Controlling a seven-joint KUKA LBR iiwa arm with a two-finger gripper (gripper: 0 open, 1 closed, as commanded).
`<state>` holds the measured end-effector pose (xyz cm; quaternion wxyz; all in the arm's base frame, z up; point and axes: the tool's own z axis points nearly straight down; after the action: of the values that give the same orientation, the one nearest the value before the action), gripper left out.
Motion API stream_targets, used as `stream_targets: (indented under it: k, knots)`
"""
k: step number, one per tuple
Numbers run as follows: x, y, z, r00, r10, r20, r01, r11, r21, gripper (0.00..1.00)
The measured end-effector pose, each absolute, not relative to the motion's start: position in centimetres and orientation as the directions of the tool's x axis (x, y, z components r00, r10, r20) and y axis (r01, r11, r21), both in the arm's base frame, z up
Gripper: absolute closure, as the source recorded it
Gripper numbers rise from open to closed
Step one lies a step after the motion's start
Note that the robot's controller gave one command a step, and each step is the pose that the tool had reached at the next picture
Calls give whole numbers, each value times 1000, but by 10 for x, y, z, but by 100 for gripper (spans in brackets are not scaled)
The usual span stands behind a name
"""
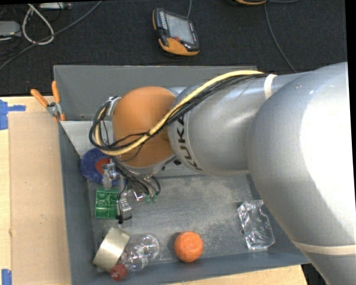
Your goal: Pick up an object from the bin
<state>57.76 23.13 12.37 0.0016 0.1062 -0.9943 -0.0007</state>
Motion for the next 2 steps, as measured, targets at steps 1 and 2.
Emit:
stream_targets:
  k: [1,2]
  knots:
    - [608,246,99,-997,-67,-24,-67,998,3,0]
    - [593,246,70,-967,-253,1,-253,967,2,0]
